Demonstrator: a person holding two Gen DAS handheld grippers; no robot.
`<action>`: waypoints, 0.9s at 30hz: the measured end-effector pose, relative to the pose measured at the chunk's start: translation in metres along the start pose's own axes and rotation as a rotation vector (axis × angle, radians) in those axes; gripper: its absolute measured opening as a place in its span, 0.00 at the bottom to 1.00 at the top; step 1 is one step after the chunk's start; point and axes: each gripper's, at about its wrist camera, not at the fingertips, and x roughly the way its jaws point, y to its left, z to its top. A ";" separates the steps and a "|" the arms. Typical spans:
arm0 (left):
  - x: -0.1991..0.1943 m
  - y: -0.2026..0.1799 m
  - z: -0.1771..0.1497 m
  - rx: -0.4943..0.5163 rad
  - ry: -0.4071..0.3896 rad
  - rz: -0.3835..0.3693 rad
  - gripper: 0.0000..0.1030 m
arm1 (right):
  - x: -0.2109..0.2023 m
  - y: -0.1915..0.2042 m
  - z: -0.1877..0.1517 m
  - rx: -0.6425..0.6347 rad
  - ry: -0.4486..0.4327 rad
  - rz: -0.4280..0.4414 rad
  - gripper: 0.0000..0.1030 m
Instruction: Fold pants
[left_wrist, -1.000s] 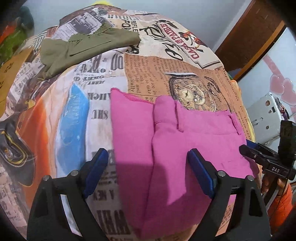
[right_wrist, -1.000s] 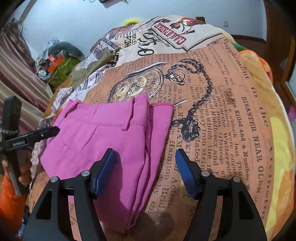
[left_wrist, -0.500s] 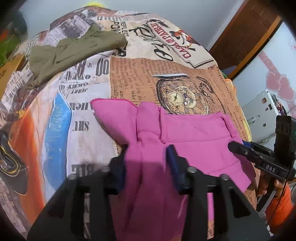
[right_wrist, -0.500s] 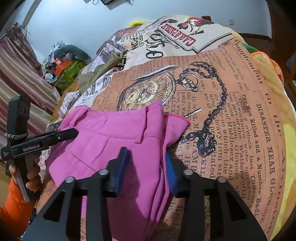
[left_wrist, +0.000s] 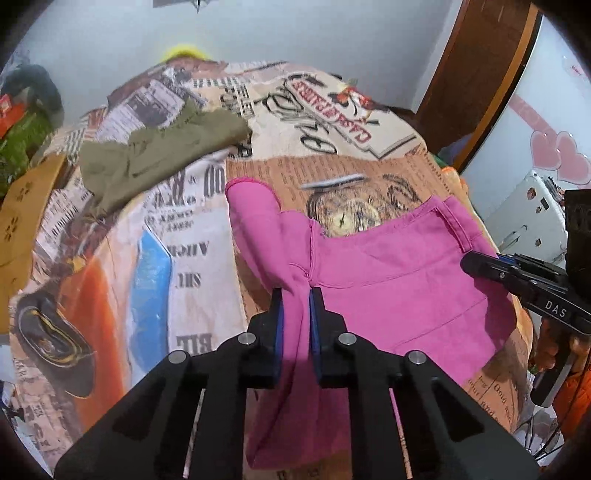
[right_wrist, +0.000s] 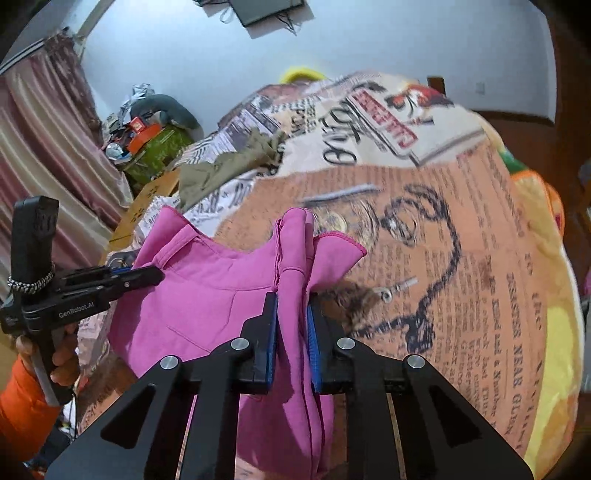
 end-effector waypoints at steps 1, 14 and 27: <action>-0.004 0.000 0.002 0.006 -0.013 0.009 0.12 | -0.002 0.003 0.003 -0.011 -0.011 0.000 0.12; -0.050 0.020 0.038 0.011 -0.164 0.067 0.11 | -0.006 0.034 0.055 -0.119 -0.109 0.008 0.12; -0.043 0.086 0.090 -0.040 -0.255 0.155 0.11 | 0.053 0.071 0.131 -0.250 -0.153 0.022 0.12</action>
